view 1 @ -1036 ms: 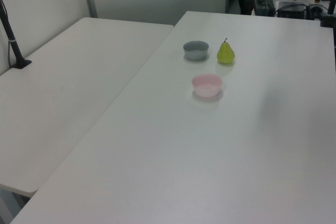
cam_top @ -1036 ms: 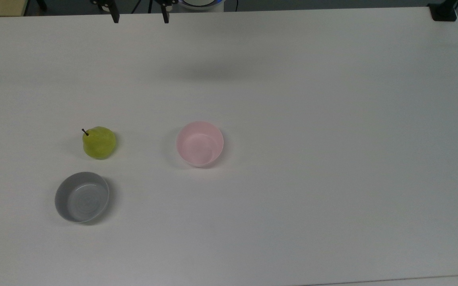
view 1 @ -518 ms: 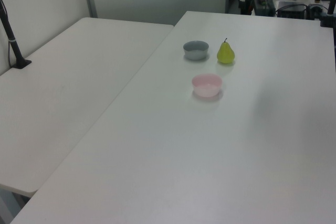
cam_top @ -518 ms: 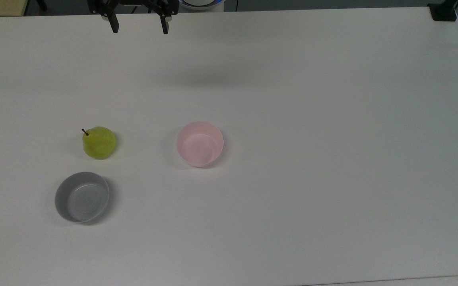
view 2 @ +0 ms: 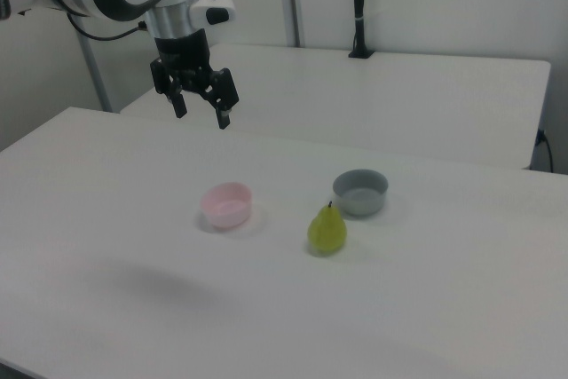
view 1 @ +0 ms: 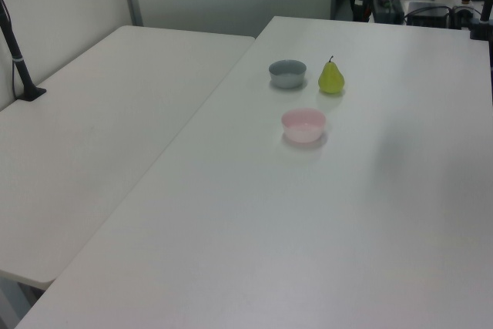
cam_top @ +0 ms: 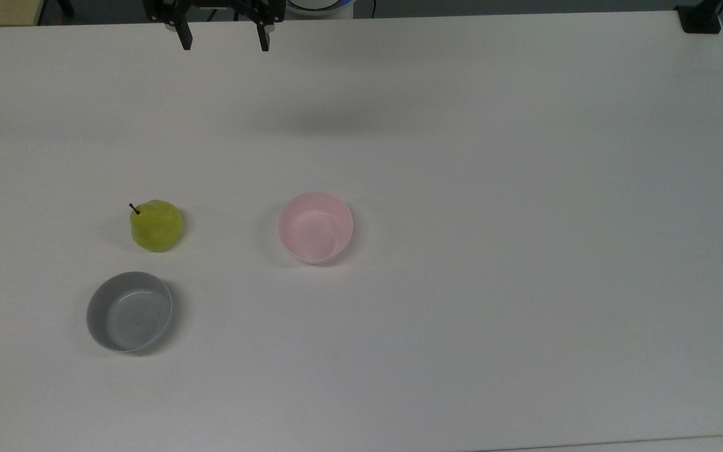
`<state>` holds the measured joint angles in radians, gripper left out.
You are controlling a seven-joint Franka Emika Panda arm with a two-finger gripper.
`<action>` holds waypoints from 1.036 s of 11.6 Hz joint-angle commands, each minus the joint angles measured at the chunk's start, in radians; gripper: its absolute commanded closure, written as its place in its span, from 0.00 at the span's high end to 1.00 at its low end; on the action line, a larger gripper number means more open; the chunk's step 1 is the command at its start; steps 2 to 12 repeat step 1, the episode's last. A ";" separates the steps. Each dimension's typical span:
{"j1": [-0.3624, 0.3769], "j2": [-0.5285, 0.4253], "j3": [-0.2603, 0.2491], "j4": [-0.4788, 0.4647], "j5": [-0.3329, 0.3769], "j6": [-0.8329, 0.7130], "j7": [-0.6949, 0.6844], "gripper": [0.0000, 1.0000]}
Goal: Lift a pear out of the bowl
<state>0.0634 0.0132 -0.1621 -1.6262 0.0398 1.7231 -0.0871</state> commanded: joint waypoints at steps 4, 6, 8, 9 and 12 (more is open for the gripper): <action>0.021 -0.022 -0.011 -0.020 0.011 -0.017 0.029 1.00; 0.021 -0.022 -0.011 -0.020 0.011 -0.017 0.029 1.00; 0.021 -0.022 -0.011 -0.020 0.011 -0.017 0.029 1.00; 0.021 -0.022 -0.011 -0.020 0.011 -0.017 0.029 1.00; 0.021 -0.022 -0.011 -0.020 0.011 -0.017 0.029 1.00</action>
